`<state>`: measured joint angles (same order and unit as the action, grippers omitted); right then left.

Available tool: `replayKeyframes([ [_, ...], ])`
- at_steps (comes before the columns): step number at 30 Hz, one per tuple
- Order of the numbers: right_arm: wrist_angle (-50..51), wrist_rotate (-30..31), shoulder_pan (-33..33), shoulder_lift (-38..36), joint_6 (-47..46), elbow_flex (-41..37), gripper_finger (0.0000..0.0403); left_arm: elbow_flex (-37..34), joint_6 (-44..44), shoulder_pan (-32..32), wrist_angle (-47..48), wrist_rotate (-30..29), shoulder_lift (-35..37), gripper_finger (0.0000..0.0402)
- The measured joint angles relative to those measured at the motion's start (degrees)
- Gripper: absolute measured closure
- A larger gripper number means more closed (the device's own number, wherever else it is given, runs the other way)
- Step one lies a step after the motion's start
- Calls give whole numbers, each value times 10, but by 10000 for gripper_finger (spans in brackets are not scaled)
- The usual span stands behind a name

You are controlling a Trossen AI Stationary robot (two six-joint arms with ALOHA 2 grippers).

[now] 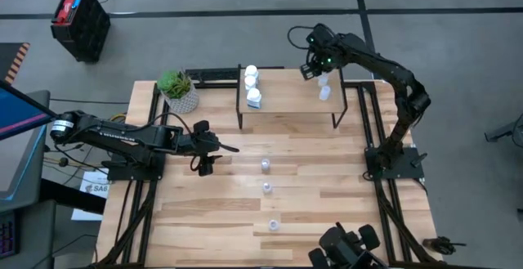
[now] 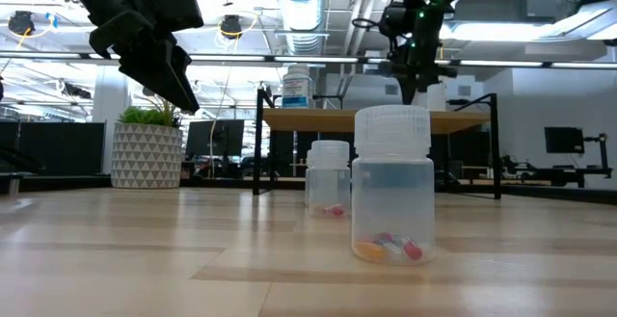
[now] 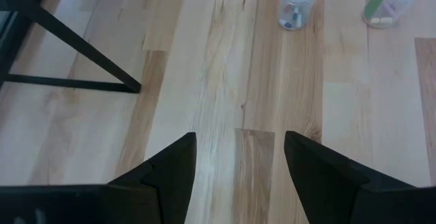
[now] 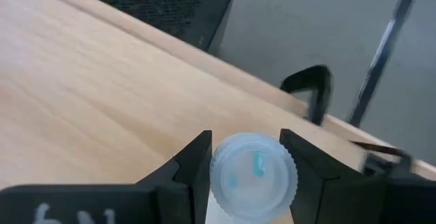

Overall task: Pick and place medicine bottles onto shelf by color
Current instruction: Put the small white pill bottle on the shelf aligned with the other small white pill bottles, then put the top transparent pill bottle on the shelf

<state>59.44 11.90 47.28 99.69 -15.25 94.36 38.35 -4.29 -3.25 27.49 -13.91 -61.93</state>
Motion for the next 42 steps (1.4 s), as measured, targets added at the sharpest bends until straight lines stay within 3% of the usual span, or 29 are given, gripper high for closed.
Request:
replayKeyframes([
  [9,-22,1,11,0,-9,-13,253,0,0,0,0,0,0,191],
  [21,-31,1,0,0,-8,-13,176,0,0,0,0,0,0,191],
  [29,-29,2,1,0,-8,-9,170,0,0,0,0,0,0,191],
  [38,-27,1,3,0,7,75,179,0,0,0,0,0,0,191],
  [42,-7,-35,-6,-1,7,137,179,0,0,0,0,0,0,191],
])
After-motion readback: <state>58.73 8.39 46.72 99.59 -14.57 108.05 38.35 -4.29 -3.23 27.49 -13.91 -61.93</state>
